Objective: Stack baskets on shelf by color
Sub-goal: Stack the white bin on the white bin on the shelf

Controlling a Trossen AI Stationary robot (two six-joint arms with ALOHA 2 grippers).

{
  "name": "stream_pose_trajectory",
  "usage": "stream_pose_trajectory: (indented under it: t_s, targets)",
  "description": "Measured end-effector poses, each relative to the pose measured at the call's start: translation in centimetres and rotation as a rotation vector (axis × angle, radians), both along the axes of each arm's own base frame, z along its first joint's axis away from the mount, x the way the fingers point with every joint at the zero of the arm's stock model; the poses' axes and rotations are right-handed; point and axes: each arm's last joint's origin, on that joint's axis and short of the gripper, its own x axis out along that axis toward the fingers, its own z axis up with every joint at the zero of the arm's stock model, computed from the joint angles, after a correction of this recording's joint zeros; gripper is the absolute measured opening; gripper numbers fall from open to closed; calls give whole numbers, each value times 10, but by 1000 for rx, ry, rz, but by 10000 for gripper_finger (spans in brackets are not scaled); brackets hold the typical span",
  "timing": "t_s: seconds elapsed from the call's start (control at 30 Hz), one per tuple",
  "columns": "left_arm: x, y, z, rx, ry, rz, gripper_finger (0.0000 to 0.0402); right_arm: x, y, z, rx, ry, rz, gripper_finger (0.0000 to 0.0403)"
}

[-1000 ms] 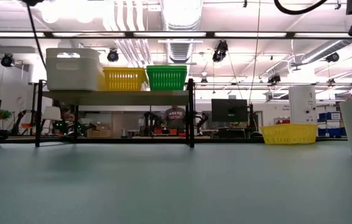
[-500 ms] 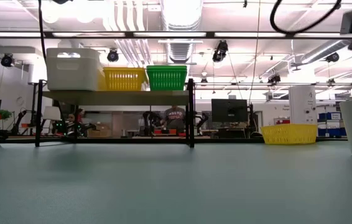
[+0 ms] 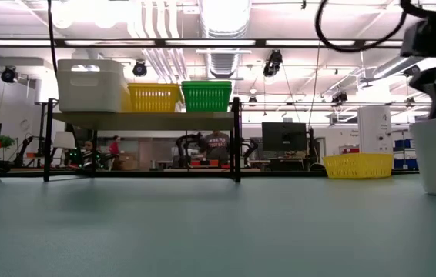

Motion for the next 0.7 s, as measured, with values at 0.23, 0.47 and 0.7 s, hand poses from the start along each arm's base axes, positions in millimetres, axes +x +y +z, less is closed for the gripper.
stream_pose_trajectory:
  t_s: [0.23,0.47,0.7]
  targets:
    - [0,0,1,-1,-3,0,1,26,14,13,43,-193,263,9]
    - [0,-1,3,-1,-8,-1,1,8,0,36,74,-203,235,9]
    - [1,-1,-3,21,40,-2,1,-13,-17,40,122,-132,64,9]
